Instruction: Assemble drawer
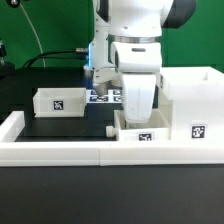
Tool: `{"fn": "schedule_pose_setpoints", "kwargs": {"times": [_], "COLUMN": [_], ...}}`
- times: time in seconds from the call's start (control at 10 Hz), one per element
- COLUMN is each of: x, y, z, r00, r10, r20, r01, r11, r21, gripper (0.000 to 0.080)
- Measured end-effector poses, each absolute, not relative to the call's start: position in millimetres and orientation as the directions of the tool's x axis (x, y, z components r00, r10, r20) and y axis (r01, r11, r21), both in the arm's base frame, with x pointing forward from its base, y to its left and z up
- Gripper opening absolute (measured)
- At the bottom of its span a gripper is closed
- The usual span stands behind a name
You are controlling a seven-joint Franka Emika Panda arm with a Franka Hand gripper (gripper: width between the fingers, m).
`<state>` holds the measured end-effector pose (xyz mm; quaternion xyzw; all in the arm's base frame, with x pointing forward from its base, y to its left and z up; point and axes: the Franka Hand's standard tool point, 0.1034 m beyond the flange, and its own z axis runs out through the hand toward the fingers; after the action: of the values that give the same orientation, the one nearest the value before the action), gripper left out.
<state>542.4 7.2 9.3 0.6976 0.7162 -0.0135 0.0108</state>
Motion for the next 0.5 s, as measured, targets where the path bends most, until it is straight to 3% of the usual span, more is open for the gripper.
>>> {"fn": "schedule_pose_setpoints", "kwargs": {"times": [0.5], "x": [542.4], "y": [12.4], "z": [9.4], "r00": [0.007], "r10": [0.999], "r20": [-0.039], "r01": [1.0], "r11": [-0.007], "r21": [-0.002], "gripper": [0.0042]}}
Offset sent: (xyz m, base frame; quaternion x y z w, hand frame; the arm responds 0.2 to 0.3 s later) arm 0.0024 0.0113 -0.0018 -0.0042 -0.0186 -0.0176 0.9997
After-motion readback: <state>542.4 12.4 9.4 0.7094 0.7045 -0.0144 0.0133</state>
